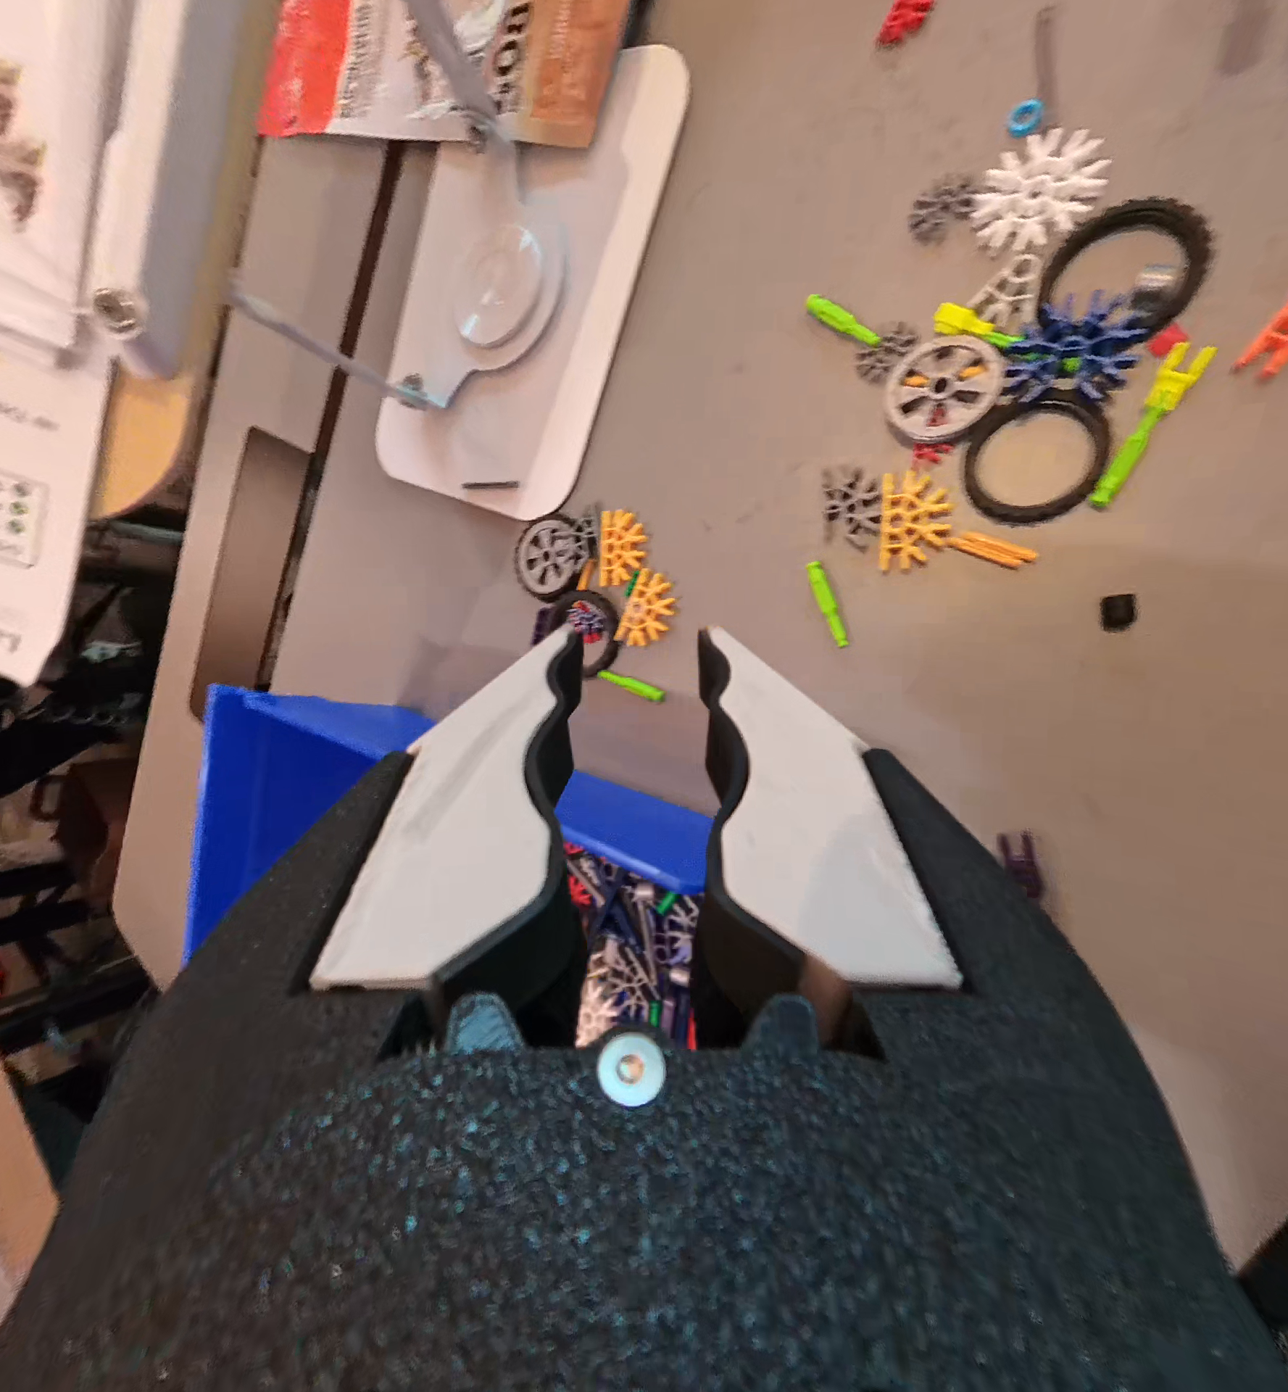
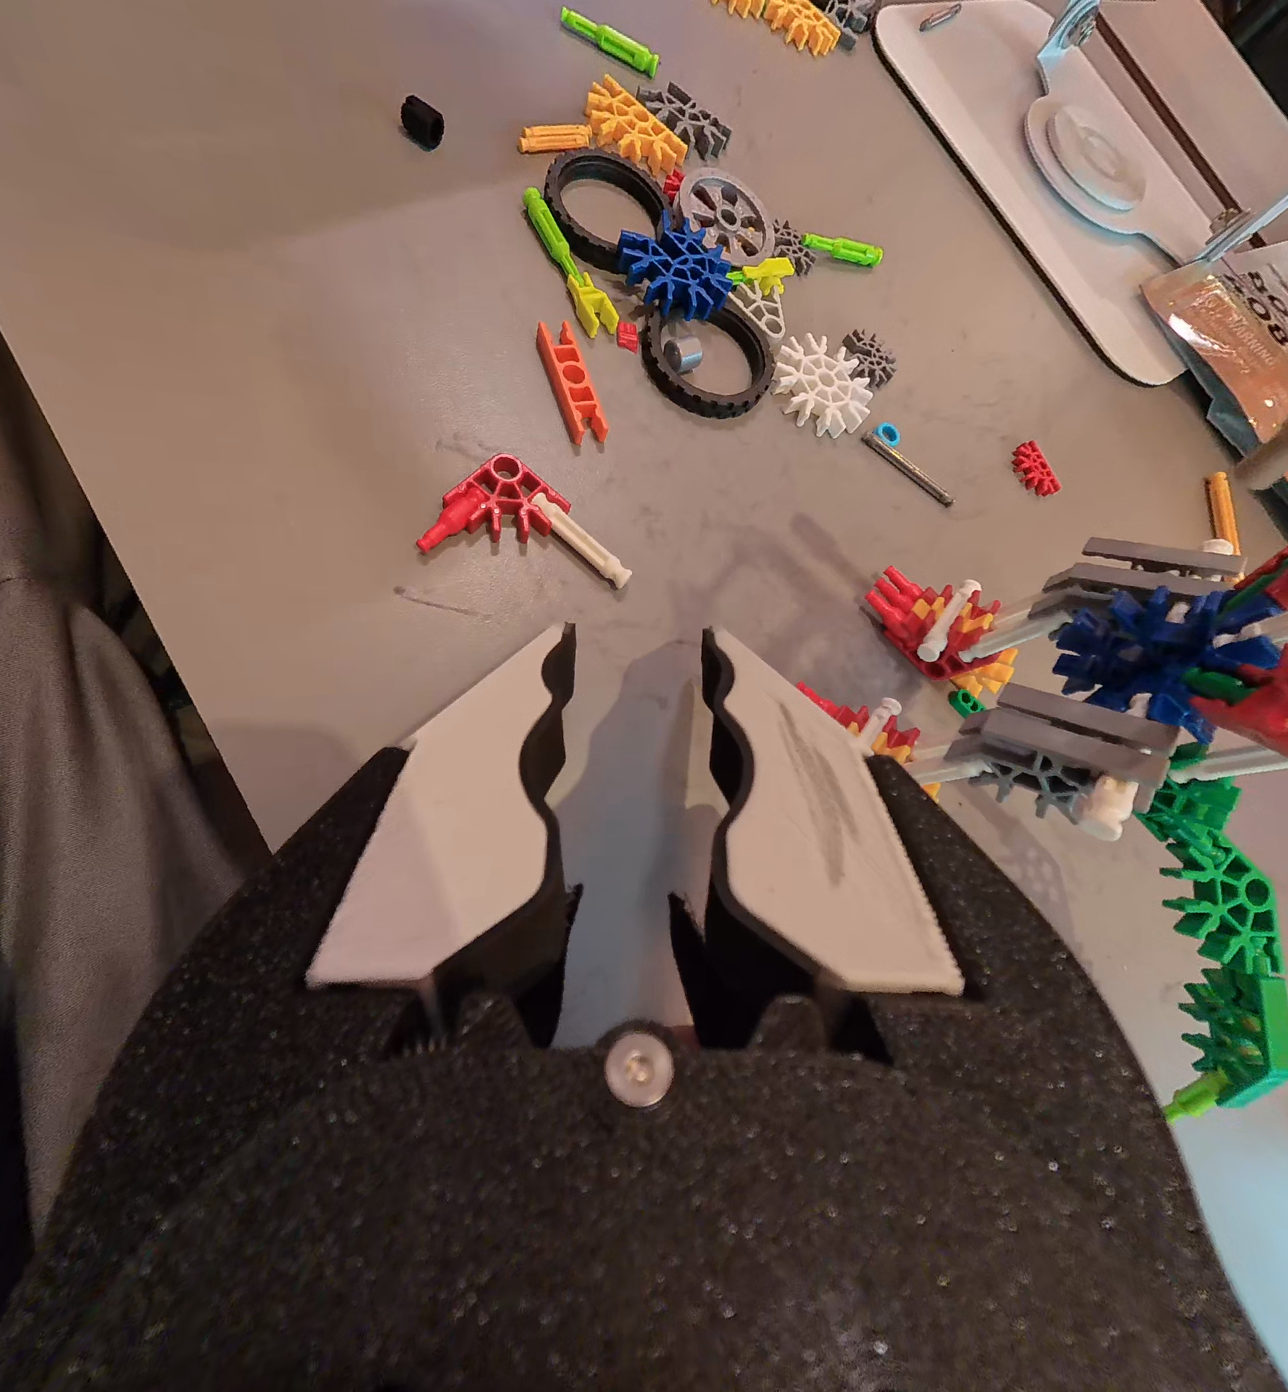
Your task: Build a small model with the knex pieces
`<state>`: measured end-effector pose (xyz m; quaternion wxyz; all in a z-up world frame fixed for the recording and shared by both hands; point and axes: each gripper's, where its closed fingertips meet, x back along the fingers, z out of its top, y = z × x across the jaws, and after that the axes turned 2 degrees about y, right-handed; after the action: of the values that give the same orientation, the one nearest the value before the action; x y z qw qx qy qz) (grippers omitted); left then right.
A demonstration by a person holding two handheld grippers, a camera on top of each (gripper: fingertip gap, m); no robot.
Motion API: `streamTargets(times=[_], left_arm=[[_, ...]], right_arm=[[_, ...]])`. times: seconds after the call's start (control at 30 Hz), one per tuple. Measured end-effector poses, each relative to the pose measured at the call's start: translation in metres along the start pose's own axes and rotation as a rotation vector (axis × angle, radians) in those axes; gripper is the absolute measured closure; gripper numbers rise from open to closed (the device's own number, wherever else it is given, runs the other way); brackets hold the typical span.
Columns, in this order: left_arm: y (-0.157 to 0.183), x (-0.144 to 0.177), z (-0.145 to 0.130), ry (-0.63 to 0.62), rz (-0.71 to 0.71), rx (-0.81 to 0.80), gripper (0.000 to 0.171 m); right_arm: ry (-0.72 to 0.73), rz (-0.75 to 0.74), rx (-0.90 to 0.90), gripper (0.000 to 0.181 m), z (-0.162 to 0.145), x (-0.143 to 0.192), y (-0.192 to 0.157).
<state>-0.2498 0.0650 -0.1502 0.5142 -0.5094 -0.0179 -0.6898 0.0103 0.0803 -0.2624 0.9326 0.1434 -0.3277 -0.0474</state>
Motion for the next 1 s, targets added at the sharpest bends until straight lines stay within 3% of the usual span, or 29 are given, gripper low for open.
streamTargets(times=[0.33,0.53,0.73,1.0], left_arm=[[0.075,-0.041,-0.015,-0.055,-0.182,0.034,0.14],[0.078,-0.076,-0.041,-0.182,-0.06,0.128,0.142],[0.079,-0.085,-0.037,-0.132,-0.099,0.22,0.166],[0.081,-0.082,-0.028,-0.036,-0.111,0.249,0.169]], right_arm=[[-0.006,-0.001,0.004,0.149,-0.001,-0.001,0.0],[-0.005,0.002,0.003,0.149,0.0,0.0,-0.001],[-0.002,0.003,0.002,0.149,0.0,0.0,0.0],[-0.001,0.009,-0.001,0.149,0.0,0.0,-0.001]])
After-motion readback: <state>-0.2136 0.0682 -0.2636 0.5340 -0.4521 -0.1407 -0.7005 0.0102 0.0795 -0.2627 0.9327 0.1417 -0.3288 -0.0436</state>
